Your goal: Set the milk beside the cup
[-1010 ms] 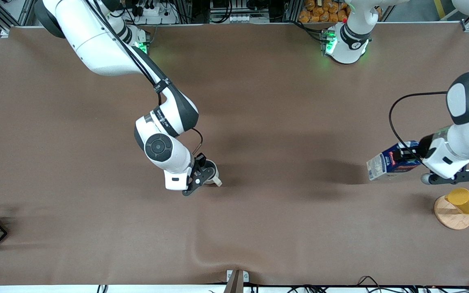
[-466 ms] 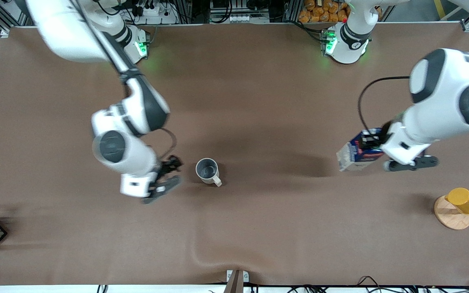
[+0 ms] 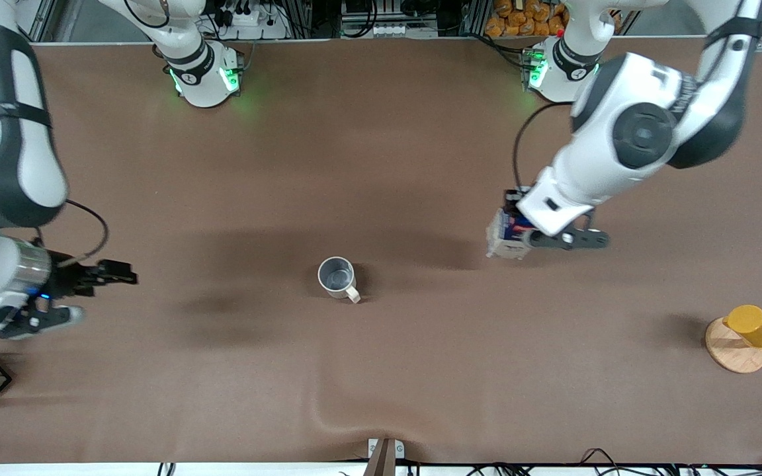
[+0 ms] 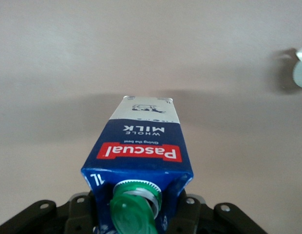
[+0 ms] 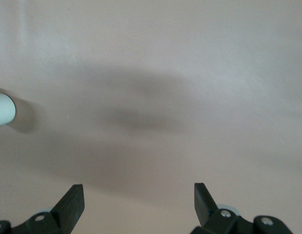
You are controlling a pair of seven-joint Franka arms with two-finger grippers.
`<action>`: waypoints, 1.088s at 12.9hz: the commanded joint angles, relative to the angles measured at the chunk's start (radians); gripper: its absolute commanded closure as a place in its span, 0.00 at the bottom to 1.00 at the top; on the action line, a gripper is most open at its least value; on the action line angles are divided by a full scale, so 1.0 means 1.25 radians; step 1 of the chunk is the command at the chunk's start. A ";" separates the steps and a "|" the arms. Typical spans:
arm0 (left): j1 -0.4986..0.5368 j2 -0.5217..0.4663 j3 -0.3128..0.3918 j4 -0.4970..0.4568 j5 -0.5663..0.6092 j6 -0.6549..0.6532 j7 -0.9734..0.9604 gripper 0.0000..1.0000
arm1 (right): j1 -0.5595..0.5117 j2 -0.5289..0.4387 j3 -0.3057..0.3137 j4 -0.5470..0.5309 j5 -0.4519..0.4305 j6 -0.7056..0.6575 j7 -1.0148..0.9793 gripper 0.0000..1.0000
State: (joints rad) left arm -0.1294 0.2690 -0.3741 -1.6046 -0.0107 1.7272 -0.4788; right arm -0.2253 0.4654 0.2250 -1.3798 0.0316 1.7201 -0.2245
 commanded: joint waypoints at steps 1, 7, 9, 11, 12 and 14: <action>-0.146 0.097 0.007 0.089 0.005 -0.001 -0.171 0.43 | -0.056 -0.063 0.018 -0.039 -0.003 -0.046 0.010 0.00; -0.280 0.225 0.011 0.205 0.004 0.133 -0.379 0.43 | -0.125 -0.099 0.015 -0.039 -0.039 -0.102 -0.050 0.00; -0.328 0.261 0.013 0.210 0.005 0.201 -0.432 0.43 | -0.130 -0.099 0.014 -0.041 -0.041 -0.106 -0.050 0.00; -0.399 0.309 0.056 0.259 0.005 0.222 -0.448 0.43 | -0.147 -0.099 0.013 -0.044 -0.041 -0.114 -0.061 0.00; -0.446 0.327 0.102 0.280 0.004 0.222 -0.447 0.43 | -0.153 -0.097 0.013 -0.045 -0.042 -0.113 -0.068 0.00; -0.489 0.337 0.141 0.280 0.004 0.221 -0.445 0.43 | -0.157 -0.095 0.013 -0.044 -0.041 -0.113 -0.070 0.00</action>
State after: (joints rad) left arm -0.6966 0.6582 -0.2407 -1.3091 -0.0104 2.0136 -1.0239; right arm -0.3970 0.3714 0.2238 -1.4083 -0.0083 1.5810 -0.2957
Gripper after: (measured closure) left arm 0.427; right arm 0.000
